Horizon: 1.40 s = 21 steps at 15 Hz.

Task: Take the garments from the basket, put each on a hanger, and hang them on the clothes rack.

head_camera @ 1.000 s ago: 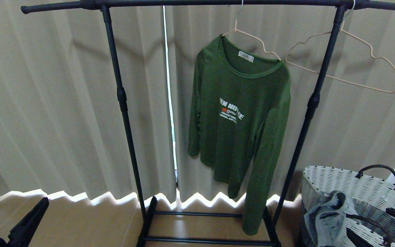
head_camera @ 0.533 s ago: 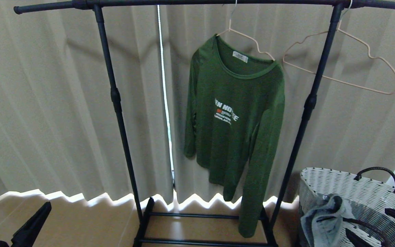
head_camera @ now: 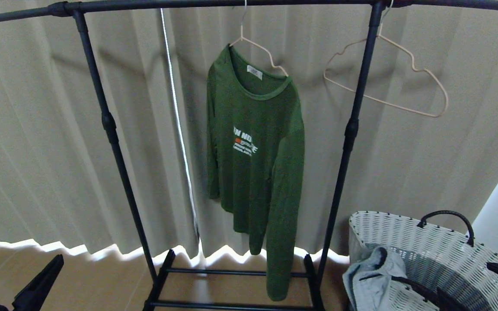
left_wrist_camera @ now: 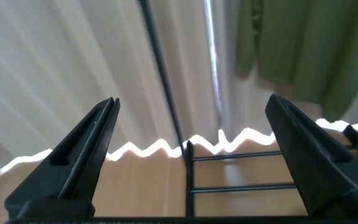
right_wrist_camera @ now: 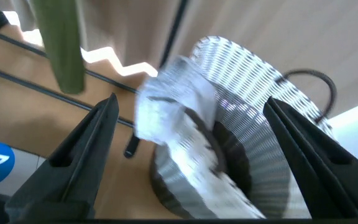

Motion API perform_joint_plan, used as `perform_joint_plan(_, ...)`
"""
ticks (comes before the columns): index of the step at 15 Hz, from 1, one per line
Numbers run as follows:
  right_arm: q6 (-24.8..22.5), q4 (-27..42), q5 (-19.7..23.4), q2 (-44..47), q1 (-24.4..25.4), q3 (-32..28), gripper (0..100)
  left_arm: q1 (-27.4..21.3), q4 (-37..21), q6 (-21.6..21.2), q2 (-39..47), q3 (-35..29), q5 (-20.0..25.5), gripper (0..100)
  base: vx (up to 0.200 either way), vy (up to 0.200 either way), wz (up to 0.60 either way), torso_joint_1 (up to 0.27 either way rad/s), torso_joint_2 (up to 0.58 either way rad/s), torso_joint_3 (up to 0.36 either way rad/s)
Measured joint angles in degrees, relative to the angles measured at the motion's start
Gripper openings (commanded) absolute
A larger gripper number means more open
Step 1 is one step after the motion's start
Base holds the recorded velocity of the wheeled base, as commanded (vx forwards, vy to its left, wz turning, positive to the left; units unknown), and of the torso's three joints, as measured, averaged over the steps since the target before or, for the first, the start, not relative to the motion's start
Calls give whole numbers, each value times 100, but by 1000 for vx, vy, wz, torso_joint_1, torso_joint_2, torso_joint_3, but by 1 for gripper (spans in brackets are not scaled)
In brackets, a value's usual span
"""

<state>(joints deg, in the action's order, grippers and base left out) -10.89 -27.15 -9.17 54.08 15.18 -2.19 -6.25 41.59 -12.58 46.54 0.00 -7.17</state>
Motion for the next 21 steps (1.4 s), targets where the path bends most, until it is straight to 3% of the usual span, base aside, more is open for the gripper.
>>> perform_joint_plan(11, -6, 30, 4, -13, 9, 29, 100, 2, -11, 16, -106, 0, -2, 100, 0, 0, 0, 0, 0, 0)
perform_joint_plan(19, -9, 83, 2, -13, 17, 22, 100, 2, -276, 13, -118, 0, -2, 100, 200, 0, 0, 6, 5, 2)
perform_joint_plan(21, -9, 82, 2, -13, 22, 24, 100, 0, -276, -2, -129, 0, -2, 100, 0, 0, 0, 0, 0, 0)
